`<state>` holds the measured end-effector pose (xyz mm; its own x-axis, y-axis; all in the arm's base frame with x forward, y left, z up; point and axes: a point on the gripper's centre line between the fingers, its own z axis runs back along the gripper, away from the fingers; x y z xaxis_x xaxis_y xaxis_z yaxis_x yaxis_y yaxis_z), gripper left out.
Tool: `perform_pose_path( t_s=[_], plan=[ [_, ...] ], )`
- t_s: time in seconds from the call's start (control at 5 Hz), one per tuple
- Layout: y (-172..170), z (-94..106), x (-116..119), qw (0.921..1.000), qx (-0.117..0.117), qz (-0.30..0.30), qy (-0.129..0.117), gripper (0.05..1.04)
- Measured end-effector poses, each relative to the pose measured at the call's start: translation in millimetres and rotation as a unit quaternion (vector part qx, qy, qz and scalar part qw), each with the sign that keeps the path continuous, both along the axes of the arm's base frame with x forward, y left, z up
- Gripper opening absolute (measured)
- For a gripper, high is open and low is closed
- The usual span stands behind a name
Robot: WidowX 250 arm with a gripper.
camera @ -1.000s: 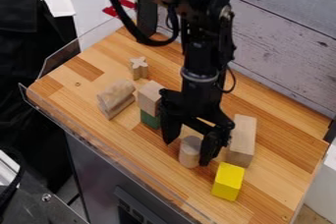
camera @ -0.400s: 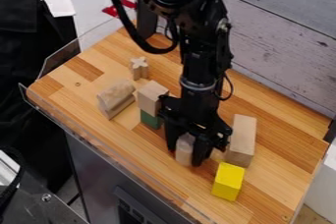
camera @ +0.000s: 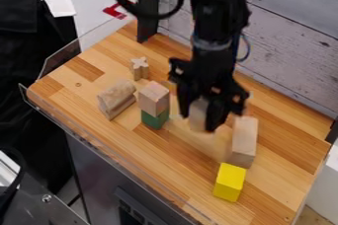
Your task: Put the cylinder on top of the tower
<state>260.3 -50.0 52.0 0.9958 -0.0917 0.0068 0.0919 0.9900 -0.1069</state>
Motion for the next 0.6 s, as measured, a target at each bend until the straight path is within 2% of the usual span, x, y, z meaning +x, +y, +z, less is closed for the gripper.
perform_pose_path(
  t_s=[0.2, 0.4, 0.6],
  plan=[
    [6.1, 24.2, 12.7, 0.9998, 0.005, -0.012, -0.018, 0.557],
    [31.4, 32.7, 18.1, 0.9996, 0.005, 0.012, -0.026, 0.557],
    [57.2, 32.7, 16.8, 0.9989, 0.004, 0.042, -0.021, 0.557]
  ],
)
